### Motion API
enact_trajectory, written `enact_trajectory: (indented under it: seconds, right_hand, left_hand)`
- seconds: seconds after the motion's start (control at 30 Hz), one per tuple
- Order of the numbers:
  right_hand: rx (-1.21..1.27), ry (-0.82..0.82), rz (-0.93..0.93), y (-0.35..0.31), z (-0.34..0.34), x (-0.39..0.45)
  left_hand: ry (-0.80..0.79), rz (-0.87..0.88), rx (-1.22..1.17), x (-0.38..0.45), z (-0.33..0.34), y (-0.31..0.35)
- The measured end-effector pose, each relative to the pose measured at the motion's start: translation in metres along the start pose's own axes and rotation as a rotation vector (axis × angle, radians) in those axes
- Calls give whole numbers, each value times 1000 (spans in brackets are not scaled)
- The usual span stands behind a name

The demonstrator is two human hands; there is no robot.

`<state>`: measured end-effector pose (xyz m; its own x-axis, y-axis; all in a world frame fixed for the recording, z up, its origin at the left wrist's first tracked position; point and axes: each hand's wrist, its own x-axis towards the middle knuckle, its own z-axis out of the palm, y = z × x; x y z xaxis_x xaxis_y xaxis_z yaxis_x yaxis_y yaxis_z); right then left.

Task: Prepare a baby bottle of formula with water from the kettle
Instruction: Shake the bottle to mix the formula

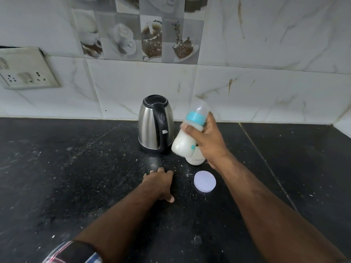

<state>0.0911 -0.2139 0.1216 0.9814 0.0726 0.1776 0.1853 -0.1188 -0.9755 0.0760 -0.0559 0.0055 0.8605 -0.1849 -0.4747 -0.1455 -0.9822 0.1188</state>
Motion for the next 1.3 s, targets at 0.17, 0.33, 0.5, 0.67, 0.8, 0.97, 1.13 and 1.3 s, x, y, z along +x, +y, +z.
enact_trajectory:
  seconds: [0.17,0.33,0.5,0.67,0.8,0.97,1.13,1.3]
  right_hand:
    - [-67,-61,3,3,2,-2]
    - [-157,-168,7,8,8,-5]
    - [7,55,-25,-2,4,7]
    - [-67,-22,-23,-1,8,5]
    - [-48,24,-45,-3,5,7]
    - [-6,47,-49,-7,5,9]
    - [-141,-106,-43,-1,11,-2]
    - [-40,77,-118,-14,4,10]
  left_hand:
    - [7,3,-4,2,-1,0]
    - [13,2,-5,3,2,-1]
    - [7,-4,-18,1,1,-1]
    - [5,-9,-25,1,1,-2]
    - [0,-6,-33,1,2,-3]
    - [0,-3,-26,0,1,-3]
    - [0,-6,-18,1,3,-3]
    - [-4,-2,-25,1,2,-3]
